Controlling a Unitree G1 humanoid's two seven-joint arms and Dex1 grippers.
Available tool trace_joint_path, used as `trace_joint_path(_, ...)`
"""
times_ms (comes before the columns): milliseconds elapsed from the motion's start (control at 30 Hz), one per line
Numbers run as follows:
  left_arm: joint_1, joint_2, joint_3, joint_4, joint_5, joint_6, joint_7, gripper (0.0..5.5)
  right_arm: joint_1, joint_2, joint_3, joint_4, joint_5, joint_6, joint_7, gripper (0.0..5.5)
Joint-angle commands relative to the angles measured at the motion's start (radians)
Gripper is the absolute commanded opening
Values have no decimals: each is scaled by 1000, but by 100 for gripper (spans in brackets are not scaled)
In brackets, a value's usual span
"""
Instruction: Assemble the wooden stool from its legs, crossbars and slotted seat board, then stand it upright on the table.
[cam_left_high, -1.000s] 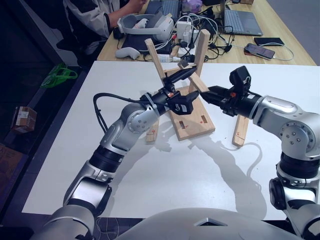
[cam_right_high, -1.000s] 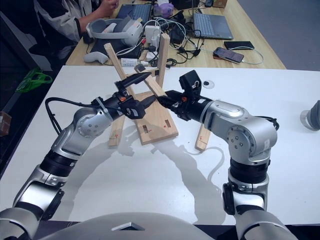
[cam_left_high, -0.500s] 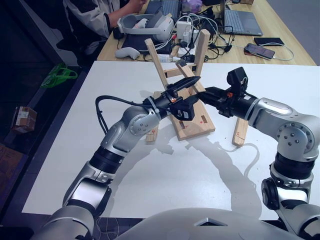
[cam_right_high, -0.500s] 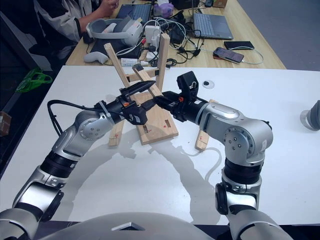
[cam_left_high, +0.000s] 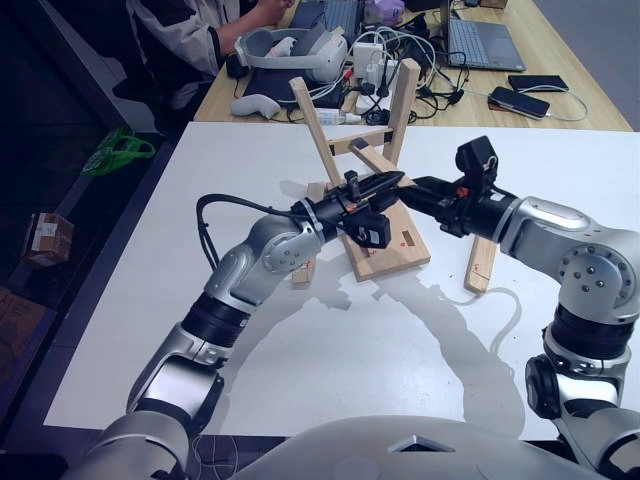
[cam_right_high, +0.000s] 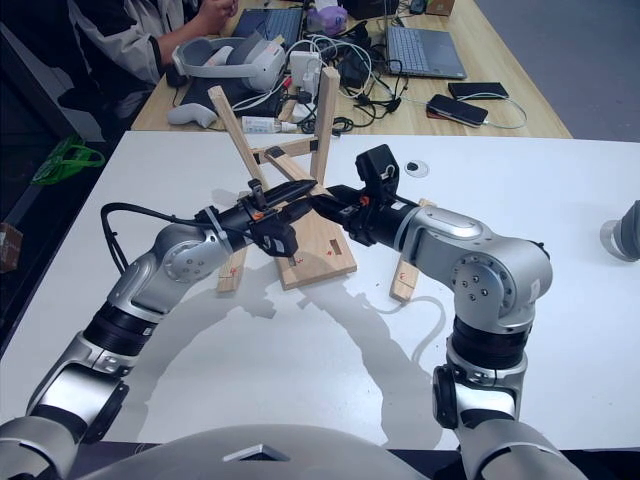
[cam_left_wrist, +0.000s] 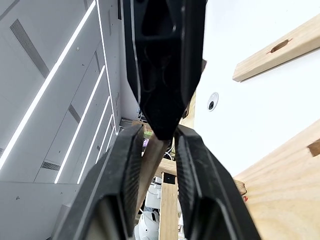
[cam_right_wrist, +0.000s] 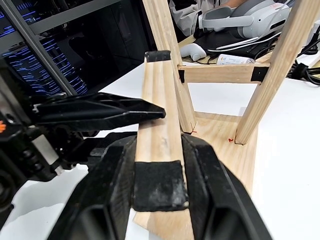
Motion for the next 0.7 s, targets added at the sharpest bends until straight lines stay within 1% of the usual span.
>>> trace_joint_path(33, -27, -13, 11, -9, -6, -11, 5, 76, 9, 1, 11, -1, 35, 39, 13, 127)
trace_joint_path(267, -20, -10, 5, -13, -14, -33, -15, 57, 5, 0, 19, -5, 19, 12, 12, 127)
trace_joint_path(300, -19, -9, 5, -14, -14, -35, -16, 55, 2, -3, 22, -3, 14, -4, 16, 164)
trace_joint_path(367, -18, -9, 4, -14, -13, -36, -18, 40, -1, -4, 24, 3, 10, -27, 20, 196)
trace_joint_path(600, -11, 0, 10, -11, -7, -41, -20, 40, 9, -28, 27, 1, 28, -42, 44, 304)
trace_joint_path(700, -11, 20, 25, 7, -1, -44, -16, 40, 3, -45, 1, 9, 56, -53, 78, 350)
